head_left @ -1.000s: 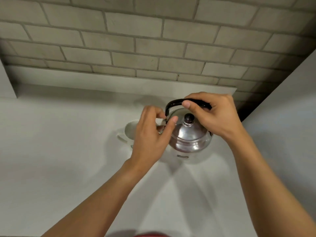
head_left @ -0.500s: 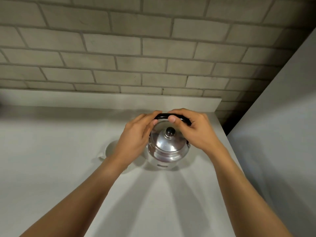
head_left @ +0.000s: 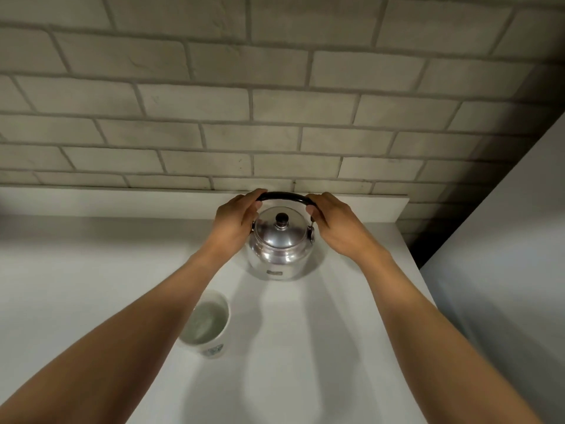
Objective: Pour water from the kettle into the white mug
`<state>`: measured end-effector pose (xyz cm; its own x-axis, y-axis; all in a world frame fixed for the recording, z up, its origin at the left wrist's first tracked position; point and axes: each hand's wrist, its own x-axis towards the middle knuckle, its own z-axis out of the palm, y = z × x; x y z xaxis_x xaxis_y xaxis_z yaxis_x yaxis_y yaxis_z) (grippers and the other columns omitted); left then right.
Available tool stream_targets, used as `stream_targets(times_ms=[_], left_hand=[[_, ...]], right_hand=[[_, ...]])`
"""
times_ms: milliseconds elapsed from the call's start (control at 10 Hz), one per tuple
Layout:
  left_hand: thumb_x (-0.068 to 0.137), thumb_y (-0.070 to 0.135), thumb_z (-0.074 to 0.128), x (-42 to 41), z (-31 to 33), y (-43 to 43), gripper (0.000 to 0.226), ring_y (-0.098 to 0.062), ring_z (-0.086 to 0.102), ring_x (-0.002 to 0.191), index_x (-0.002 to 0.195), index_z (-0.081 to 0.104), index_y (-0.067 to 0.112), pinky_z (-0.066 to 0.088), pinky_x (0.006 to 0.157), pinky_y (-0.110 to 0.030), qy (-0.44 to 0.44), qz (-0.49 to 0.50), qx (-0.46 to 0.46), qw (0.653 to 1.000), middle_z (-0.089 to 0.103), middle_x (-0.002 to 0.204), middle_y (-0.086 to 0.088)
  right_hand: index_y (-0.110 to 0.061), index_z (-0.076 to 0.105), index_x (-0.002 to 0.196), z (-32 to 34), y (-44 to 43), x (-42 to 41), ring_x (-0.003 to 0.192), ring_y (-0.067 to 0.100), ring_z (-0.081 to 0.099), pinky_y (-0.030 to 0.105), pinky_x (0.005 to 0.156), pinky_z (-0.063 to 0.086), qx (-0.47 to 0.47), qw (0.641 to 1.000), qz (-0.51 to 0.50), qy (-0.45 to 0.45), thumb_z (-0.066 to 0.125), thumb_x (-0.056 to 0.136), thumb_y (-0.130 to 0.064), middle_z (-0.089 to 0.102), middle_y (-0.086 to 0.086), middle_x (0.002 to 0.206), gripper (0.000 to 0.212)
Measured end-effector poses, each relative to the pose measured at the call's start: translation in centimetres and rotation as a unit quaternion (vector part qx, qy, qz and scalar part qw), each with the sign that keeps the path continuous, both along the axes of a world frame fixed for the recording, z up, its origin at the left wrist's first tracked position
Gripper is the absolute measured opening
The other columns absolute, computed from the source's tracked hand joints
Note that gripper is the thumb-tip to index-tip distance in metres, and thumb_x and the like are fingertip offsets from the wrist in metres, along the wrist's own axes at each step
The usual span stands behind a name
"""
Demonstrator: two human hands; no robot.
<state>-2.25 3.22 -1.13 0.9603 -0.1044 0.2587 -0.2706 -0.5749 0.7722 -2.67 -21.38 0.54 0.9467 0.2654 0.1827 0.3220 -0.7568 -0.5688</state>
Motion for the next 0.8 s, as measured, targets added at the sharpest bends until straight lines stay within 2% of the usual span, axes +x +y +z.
stream_targets(times_ms=[200,300,400,500,600,700,800], left_hand=[[0.110,0.015,0.044,0.8,-1.2,-0.5,0.034,-0.016,0.067,0.092,0.138,0.059,0.025,0.053,0.070,-0.017,0.039,-0.022,-0.016,0.999,0.065,0.114,-0.002],[0.110,0.017,0.044,1.2,-1.4,-0.4,0.031,-0.017,0.067,0.095,0.136,0.060,0.025,0.053,0.078,-0.025,0.033,-0.017,-0.028,0.999,0.065,0.114,0.001],[0.110,0.018,0.044,1.6,-1.4,-0.1,0.030,-0.022,0.066,0.106,0.135,0.059,0.024,0.058,0.088,-0.039,0.025,-0.010,-0.018,0.999,0.065,0.120,0.000],[0.110,0.019,0.044,2.4,-1.8,0.0,0.029,-0.023,0.066,0.108,0.135,0.058,0.024,0.059,0.092,-0.045,0.016,-0.006,-0.010,1.000,0.065,0.122,-0.001],[0.110,0.021,0.044,2.7,-1.7,0.2,0.028,-0.023,0.067,0.107,0.136,0.057,0.024,0.059,0.090,-0.046,0.021,-0.006,0.003,1.000,0.065,0.120,-0.001],[0.110,0.023,0.046,2.9,-1.4,0.1,0.032,-0.024,0.066,0.110,0.141,0.054,0.025,0.057,0.094,-0.047,0.023,-0.011,0.023,0.999,0.063,0.125,-0.003],[0.108,0.031,0.050,2.5,-1.0,0.0,0.046,-0.025,0.058,0.128,0.153,0.043,0.026,0.049,0.108,-0.043,0.029,0.008,0.055,0.998,0.050,0.148,-0.007]], right_hand=[[-0.011,0.066,0.123,-0.7,-0.2,1.1,0.090,0.023,0.058,0.030,0.079,0.042,-0.019,1.000,0.005,0.003,0.041,0.111,-0.019,0.057,0.003,0.099,0.029],[-0.009,0.066,0.129,-0.6,-0.2,1.5,0.092,0.024,0.060,0.029,0.080,0.044,-0.019,1.000,0.010,-0.008,0.043,0.111,-0.016,0.059,0.004,0.102,0.030],[-0.010,0.063,0.140,-0.6,0.3,1.9,0.091,0.020,0.059,0.022,0.081,0.042,-0.012,1.000,0.019,-0.018,0.045,0.110,-0.014,0.057,0.001,0.102,0.035],[-0.015,0.060,0.144,-1.1,0.2,2.6,0.090,0.017,0.059,0.021,0.082,0.044,-0.007,0.999,0.020,-0.023,0.044,0.110,-0.013,0.055,-0.003,0.102,0.038],[-0.017,0.060,0.143,-1.3,0.3,2.8,0.088,0.020,0.062,0.029,0.084,0.052,-0.004,0.999,0.023,-0.028,0.045,0.109,-0.010,0.057,0.000,0.102,0.038],[-0.017,0.061,0.143,-1.3,0.2,2.7,0.089,0.026,0.067,0.033,0.088,0.055,0.019,0.999,0.015,-0.026,0.049,0.107,-0.010,0.061,0.008,0.107,0.038],[-0.018,0.055,0.150,-1.7,0.0,2.2,0.095,0.024,0.069,0.031,0.096,0.051,0.030,0.999,-0.021,-0.014,0.057,0.106,-0.020,0.060,0.009,0.127,0.044]])
